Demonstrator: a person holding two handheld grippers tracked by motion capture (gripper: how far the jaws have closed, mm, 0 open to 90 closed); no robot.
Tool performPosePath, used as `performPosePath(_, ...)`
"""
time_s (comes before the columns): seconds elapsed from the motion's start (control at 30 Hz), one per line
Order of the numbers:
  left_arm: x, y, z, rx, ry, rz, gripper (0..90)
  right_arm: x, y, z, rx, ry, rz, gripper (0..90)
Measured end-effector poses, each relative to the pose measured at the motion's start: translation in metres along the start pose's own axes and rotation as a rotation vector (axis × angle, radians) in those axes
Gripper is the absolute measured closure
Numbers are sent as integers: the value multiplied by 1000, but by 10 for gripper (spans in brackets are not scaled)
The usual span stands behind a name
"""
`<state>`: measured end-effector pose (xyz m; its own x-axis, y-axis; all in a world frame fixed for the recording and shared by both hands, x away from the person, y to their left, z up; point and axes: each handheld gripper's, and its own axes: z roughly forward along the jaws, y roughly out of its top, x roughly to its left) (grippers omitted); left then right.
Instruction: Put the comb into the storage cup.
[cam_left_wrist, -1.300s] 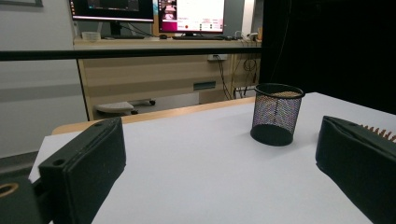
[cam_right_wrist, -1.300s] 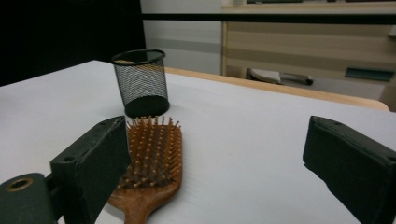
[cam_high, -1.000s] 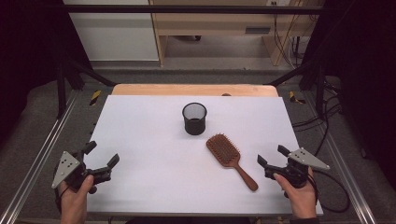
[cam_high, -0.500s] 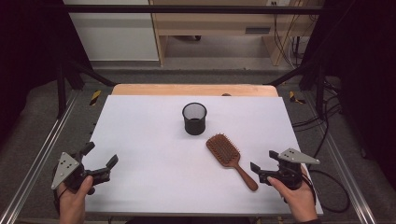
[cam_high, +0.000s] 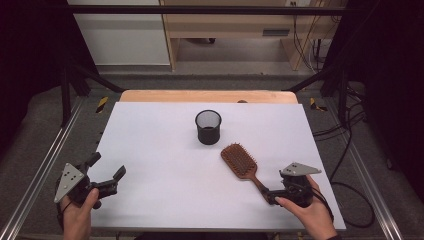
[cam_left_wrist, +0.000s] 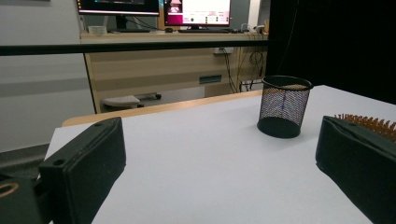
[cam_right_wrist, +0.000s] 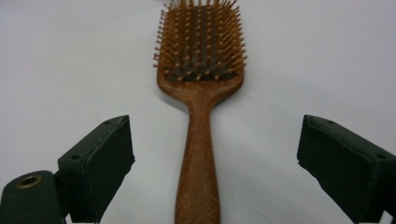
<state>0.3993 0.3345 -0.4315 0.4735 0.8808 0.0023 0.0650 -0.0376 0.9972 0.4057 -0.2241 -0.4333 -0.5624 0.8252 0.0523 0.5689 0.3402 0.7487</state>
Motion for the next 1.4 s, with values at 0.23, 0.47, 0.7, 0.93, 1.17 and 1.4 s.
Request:
performPosePath(0.23, 0, 0, 0, 0, 0, 0, 20, 10, 0, 10, 86, 20, -39, 93)
performPosePath(0.47, 0, 0, 0, 0, -1, 2, 20, 15, 2, 17, 133, 30, -40, 82)
performPosePath(0.7, 0, 0, 0, 0, -2, 2, 20, 19, 4, 24, 184, 38, -65, 81)
performPosePath(0.93, 0, 0, 0, -1, -2, 1, 20, 20, 5, 30, 214, 39, -58, 78)
performPosePath(1.17, -1, 0, 0, 1, -4, 2, 20, 19, 9, 35, 243, 38, -54, 74)
performPosePath(1.4, -1, 0, 1, 2, -6, 2, 20, 18, 11, 40, 265, 43, -60, 74)
